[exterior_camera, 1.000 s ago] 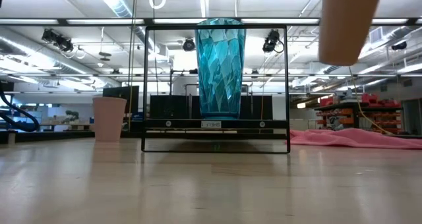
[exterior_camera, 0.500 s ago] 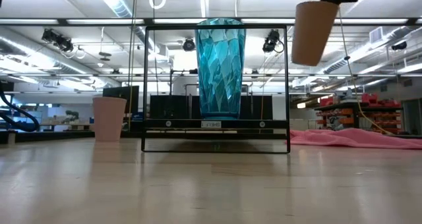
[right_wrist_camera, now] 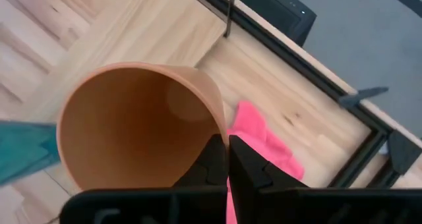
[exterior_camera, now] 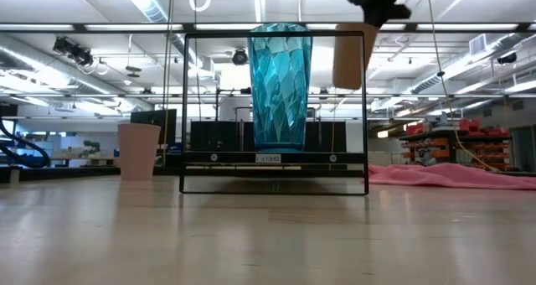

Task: Stack small to large cups/mugs on shelf
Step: Put the brown cup on the shelf

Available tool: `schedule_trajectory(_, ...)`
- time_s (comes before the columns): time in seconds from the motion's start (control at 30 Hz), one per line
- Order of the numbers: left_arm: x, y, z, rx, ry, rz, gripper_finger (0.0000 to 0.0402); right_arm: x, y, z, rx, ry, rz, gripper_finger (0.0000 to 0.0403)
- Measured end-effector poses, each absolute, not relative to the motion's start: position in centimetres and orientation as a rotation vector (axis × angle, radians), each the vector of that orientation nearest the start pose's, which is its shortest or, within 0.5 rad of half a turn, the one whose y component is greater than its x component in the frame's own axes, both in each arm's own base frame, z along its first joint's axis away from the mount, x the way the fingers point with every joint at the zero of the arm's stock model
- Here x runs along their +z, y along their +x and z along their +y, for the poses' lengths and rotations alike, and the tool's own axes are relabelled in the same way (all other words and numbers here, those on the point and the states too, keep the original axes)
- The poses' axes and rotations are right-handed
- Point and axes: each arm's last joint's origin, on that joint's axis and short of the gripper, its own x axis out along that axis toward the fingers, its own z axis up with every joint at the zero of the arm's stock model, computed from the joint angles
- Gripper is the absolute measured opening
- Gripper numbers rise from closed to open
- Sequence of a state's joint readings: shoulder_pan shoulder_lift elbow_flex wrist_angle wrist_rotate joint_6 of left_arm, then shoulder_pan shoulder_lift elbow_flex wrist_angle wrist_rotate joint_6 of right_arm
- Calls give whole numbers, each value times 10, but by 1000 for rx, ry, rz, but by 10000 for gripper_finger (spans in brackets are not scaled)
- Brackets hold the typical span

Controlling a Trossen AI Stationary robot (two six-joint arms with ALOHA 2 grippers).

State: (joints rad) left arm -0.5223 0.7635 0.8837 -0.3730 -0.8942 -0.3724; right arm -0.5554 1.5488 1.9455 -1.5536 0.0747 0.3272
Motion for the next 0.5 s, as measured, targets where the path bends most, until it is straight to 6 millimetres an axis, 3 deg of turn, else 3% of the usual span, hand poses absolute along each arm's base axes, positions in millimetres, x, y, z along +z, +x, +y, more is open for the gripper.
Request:
schedule_trajectory(0.2,361,135,-25,378,-211,106,13,427,230,-176,-707,542,1064,2)
schedule_trajectory(0.5,361,137,9,389,-263,115,9,415,232,-224,-681,536,1096,2)
